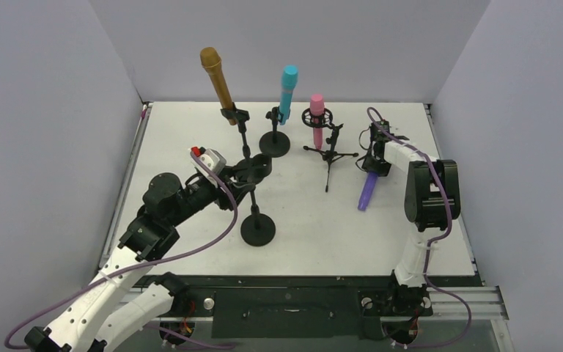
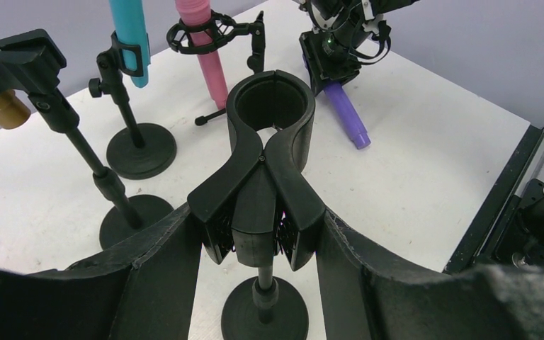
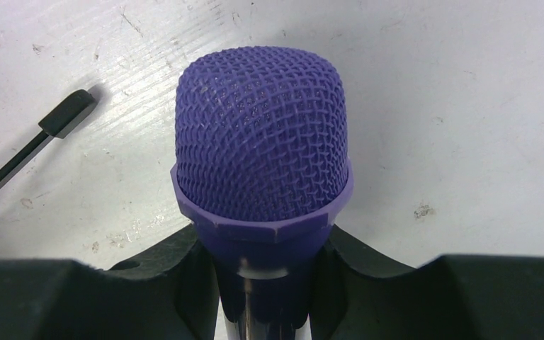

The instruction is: Remove the microphone from the stand

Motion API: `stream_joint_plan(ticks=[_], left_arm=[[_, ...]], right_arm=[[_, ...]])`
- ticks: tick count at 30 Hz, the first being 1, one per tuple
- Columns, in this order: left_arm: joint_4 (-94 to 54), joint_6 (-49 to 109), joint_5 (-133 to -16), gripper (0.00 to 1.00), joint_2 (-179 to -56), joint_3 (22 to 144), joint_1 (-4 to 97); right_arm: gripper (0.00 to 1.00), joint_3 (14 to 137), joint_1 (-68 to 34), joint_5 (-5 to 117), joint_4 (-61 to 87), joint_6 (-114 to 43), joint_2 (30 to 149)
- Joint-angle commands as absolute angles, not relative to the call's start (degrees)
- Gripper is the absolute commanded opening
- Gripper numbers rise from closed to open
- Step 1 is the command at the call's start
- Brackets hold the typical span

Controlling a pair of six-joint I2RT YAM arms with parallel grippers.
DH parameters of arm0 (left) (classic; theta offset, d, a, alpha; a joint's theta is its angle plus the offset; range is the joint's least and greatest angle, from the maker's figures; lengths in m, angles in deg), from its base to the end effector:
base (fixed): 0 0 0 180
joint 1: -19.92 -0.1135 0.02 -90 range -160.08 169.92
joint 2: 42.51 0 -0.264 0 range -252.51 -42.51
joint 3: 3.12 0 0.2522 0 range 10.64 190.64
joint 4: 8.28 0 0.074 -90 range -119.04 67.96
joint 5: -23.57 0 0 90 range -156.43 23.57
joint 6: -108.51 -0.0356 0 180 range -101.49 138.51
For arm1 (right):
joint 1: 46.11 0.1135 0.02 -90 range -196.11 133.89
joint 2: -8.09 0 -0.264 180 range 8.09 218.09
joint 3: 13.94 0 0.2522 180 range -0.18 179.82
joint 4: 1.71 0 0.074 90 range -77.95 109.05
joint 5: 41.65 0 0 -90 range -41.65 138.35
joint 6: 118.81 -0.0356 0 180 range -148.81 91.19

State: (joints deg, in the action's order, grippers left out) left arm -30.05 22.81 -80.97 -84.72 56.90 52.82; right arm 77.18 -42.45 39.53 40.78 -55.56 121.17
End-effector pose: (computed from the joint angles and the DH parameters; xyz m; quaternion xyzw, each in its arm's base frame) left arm 0.1402 -0.1014 0.3605 0.2628 0.6814 -0.3035 0.6119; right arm 0.4040 0.0204 0.1636 0.2113 0.9493 -0.0145 0.2324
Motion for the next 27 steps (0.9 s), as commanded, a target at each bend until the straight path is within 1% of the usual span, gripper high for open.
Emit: stream_joint_plan(ticks=[1, 4, 5, 6, 8, 16, 27], left_arm=[[-21.4, 24.8, -83.5, 0.00, -85.2, 58.2, 52.8], [-20.7, 25.0, -84.0, 0.00, -85.4, 58.1, 52.8], [-20.5, 25.0, -84.4, 0.00, -85.5, 58.0, 52.8], [-20.4, 25.0, -84.4, 0.00, -85.5, 58.0, 52.7], [-20.2, 25.0, -84.5, 0.00, -85.8, 57.9, 52.8], [-20.3, 24.8, -85.1, 0.00, -86.5, 58.2, 52.8], [-21.1, 24.3, -85.7, 0.00, -86.6, 58.4, 52.8]], right_arm=[[0.34, 78.5, -42.9, 37.2, 39.8, -56.6, 121.3], [0.46, 77.8, -42.8, 36.8, 39.6, -56.6, 120.8], [0.48, 77.8, -42.8, 36.8, 39.7, -56.5, 120.7], [0.52, 77.8, -42.7, 36.7, 39.8, -56.5, 120.7], [0.54, 78.0, -42.7, 36.9, 40.0, -56.3, 120.8], [0.56, 77.7, -42.5, 37.1, 40.0, -56.3, 119.5], [0.58, 82.1, -42.7, 37.4, 43.5, -55.9, 114.5]])
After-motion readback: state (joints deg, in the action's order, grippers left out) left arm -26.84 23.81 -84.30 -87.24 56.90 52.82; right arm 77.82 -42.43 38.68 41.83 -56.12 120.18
